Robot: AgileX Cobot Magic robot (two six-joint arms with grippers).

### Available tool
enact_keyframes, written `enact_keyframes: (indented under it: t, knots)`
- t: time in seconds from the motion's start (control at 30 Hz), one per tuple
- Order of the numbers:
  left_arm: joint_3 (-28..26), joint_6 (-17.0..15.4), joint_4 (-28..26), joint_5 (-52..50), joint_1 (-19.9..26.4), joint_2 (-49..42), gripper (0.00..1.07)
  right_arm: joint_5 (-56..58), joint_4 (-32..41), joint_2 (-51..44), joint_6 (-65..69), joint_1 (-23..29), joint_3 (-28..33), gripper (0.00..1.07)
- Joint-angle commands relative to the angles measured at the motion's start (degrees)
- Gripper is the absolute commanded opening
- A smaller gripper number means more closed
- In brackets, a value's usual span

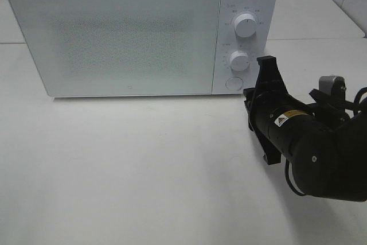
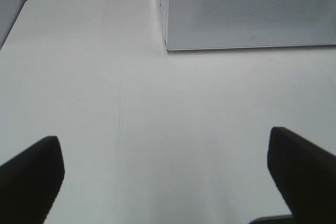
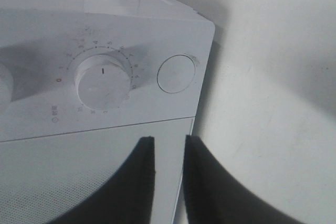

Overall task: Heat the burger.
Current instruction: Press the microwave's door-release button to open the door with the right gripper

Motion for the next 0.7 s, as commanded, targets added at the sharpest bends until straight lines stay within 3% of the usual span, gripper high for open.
enact_keyframes:
  t: [0.03,0.1,0.4,0.7]
  knots:
    - [0.29,0.0,0.17,0.06,0.11,-0.8,0.98,-0.06,-0.23,-0.11,2.81,0.17,-0.4,0.04]
    - [0.29,0.0,0.17,0.06,0.11,-0.8,0.98,-0.06,-0.17,-0.11,2.81,0.17,-0.4,0.0]
    - [0.29,0.0,0.17,0.06,0.11,-0.8,0.98,-0.4,0.17,1.49,5.9,0.0,-0.69,0.0]
    - [0.29,0.0,0.17,0.06,0.11,-0.8,0.98,-0.63,-0.23,6.93,9.63,-0.57,-5.56,0.0]
